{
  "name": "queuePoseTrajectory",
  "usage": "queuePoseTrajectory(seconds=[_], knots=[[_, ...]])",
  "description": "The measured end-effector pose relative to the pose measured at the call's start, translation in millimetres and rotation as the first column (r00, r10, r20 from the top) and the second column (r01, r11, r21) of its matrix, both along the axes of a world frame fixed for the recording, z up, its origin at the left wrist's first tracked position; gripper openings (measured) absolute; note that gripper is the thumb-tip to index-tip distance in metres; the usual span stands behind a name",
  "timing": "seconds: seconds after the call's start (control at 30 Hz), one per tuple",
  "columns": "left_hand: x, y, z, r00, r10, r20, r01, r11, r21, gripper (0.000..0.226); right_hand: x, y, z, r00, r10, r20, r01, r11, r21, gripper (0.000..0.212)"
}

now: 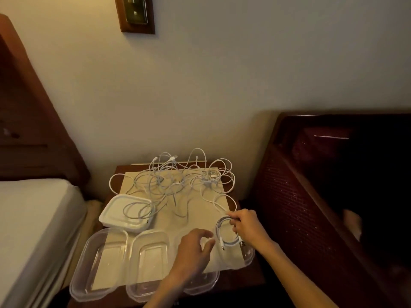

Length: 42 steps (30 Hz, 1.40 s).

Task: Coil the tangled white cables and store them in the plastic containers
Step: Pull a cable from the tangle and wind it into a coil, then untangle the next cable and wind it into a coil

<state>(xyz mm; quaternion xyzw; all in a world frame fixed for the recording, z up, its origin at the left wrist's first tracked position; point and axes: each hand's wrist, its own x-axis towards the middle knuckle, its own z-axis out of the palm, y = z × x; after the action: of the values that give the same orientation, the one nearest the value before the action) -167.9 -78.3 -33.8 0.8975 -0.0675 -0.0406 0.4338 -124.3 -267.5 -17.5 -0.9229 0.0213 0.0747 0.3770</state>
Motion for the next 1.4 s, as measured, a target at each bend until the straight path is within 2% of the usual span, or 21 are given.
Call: queuePoseTrajectory(seconds=[0.13,0.23,0.43,0.53,0.67,0.73,0.83,0.9,1.03,1.17,1.4], knots=[[-16,-1,-15,0.986,-0.115,0.118,0.102,0.988,0.113,0.013,0,4,-24,0.999,0.052,-0.011,-0.053,0.985,-0.162,0.037],[-20,-1,-19,0.985,-0.149,0.083,0.134,0.977,0.165,0.017,-3,14,-32,0.996,0.089,0.019,-0.081,0.962,-0.261,0.038],[-29,1,-28,0.974,-0.219,0.064,0.201,0.954,0.221,0.018,-11,25,-49,1.0,0.005,0.01,-0.002,0.945,-0.328,0.044],[-31,2,-30,0.973,-0.222,0.058,0.204,0.953,0.222,0.017,-17,30,-57,0.994,0.048,0.097,-0.002,0.904,-0.427,0.056],[-33,2,-30,0.97,-0.236,0.057,0.217,0.949,0.227,0.017,-18,33,-63,0.99,0.035,0.134,0.04,0.855,-0.517,0.062],[-33,2,-30,0.969,-0.244,0.048,0.226,0.946,0.23,0.017,-18,33,-64,0.986,0.031,0.166,0.076,0.792,-0.605,0.058],[-33,2,-31,0.966,-0.255,0.044,0.238,0.942,0.236,0.018,-18,33,-64,0.986,0.091,0.142,0.03,0.734,-0.679,0.05],[-33,2,-32,0.965,-0.259,0.032,0.245,0.942,0.232,0.019,-15,30,-65,0.984,0.089,0.152,0.028,0.773,-0.634,0.049],[-32,3,-32,0.965,-0.262,0.035,0.247,0.941,0.23,0.019,-13,23,-58,0.982,0.001,0.186,0.073,0.918,-0.39,0.031],[-32,5,-33,0.963,-0.26,0.066,0.239,0.944,0.228,0.016,-10,9,-46,0.957,-0.021,0.289,0.117,0.94,-0.32,0.039],[-30,5,-37,0.963,-0.251,0.099,0.227,0.952,0.205,0.013,-11,3,-41,0.916,-0.1,0.389,0.17,0.974,-0.149,0.025]])
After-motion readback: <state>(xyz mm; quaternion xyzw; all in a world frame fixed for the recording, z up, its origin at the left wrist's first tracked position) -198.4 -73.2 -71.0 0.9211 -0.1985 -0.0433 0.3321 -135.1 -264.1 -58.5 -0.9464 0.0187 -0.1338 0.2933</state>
